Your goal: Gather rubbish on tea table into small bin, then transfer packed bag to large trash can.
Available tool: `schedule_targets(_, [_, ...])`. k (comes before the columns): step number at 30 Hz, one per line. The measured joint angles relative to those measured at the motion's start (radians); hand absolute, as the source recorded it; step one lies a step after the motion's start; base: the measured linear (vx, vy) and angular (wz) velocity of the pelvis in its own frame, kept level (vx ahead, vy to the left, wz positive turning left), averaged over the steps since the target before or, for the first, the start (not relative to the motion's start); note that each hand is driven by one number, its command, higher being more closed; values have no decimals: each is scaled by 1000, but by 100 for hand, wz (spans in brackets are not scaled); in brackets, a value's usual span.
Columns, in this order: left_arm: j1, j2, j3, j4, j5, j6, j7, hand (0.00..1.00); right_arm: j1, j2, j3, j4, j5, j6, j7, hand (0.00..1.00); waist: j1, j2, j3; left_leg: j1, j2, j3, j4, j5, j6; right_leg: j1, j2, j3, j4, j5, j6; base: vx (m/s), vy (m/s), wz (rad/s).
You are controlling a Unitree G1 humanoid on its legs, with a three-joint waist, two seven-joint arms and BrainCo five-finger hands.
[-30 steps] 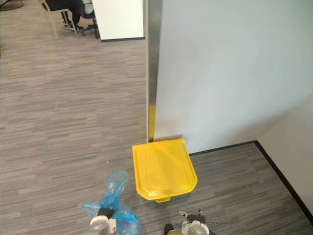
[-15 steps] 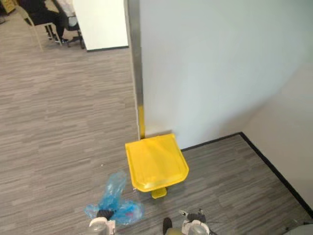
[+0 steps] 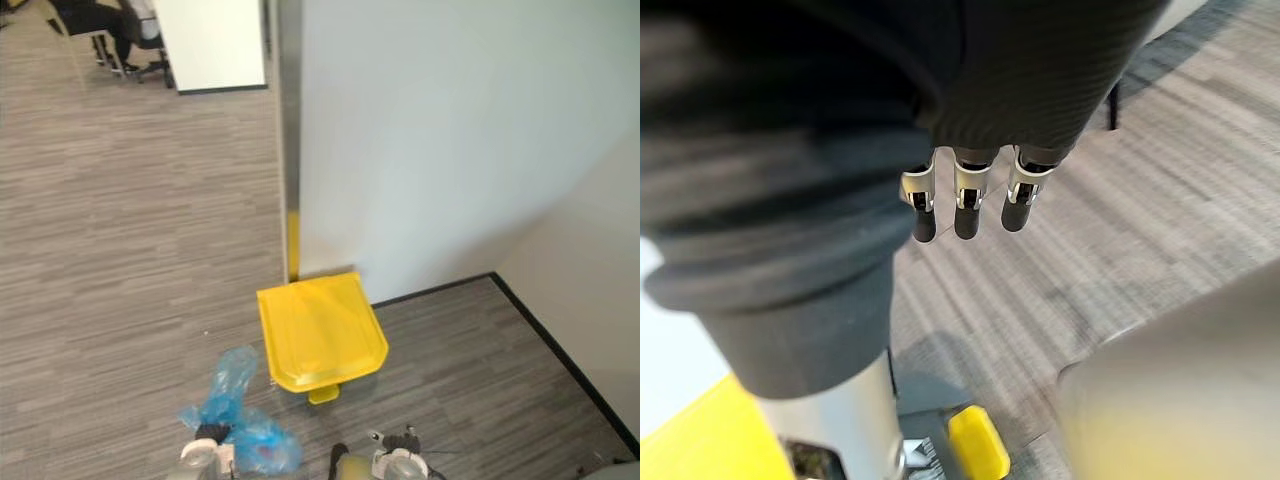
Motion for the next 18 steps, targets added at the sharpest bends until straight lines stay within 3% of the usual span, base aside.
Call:
schedule_targets(2, [-5,24,8,5,0,-1,0,100,-10,6,-2,-7,0,-1,-4,0,5,-15,11,-7,6,2,93,-72,-1,-91,22,-3,-68,26,-7,121,13,7])
schedule_targets(4, [-8,39,9,18,0,1,0,100,-14,7,-9,-3,0,3,-16,0,3,-11,13,-21,18,7,158,-114,-13,-67,27,-6,-101,80,-4,212,-36,-5])
schedule_targets(5, [-19,52,9,20,0,0,2,100,-23,21,-10,-3,-1,4,-23,0,14,-25,23,-33,5,9,193,-136,-37,-26,11,-9,-140,102,-28,389,-53,-17])
schedule_targets(6, [-36,48,18,21,0,2,2,100,-51,20,-22,-5,-1,3,-25,0,11,-6,57,-34,17,9,222,-145,-49,-25,11,-15,-111,87,-66,294,-30,-5])
schedule_targets(7, [-41,35,16,21,0,2,2,100,-67,9,-31,-6,-1,3,-27,0,5,13,73,-30,13,0,223,-136,-63,-29,2,-19,-80,87,-68,297,-8,25])
schedule_targets(8, [-65,14,6,17,0,1,1,100,-63,-20,-39,-6,0,5,-30,0,-3,15,96,-10,-16,-24,215,-102,-67,-74,-26,-29,36,69,-66,207,-38,38])
schedule_targets(9, [-66,1,8,16,1,-1,3,100,-63,-22,-37,-14,-1,0,-30,0,-8,26,94,1,-19,-52,225,-102,-66,-96,0,-13,77,12,-39,225,-79,34])
schedule_targets(10, [-63,14,8,15,1,-2,1,100,-61,-13,-28,-14,-1,0,-31,0,1,17,84,-5,-18,-58,245,-104,-64,-59,19,-10,3,14,-62,263,-172,16])
schedule_targets(11, [-63,18,13,17,2,-3,2,100,-60,-8,-21,-12,-3,3,-29,0,7,27,86,-6,-9,-70,273,-104,-62,-33,23,-32,-26,-15,-141,267,-143,9])
schedule_targets(14, [-65,10,20,4,2,-4,-3,100,-64,2,-49,-8,-3,5,-31,0,11,44,77,-38,27,-101,294,-97,-52,-15,48,-69,-67,-17,-147,203,-94,22])
schedule_targets(18, [-75,-1,30,4,1,-3,-4,100,-56,7,-45,-5,-1,12,-33,0,11,36,67,-41,40,-119,250,-97,-53,-3,58,-91,-123,12,-141,26,-31,18])
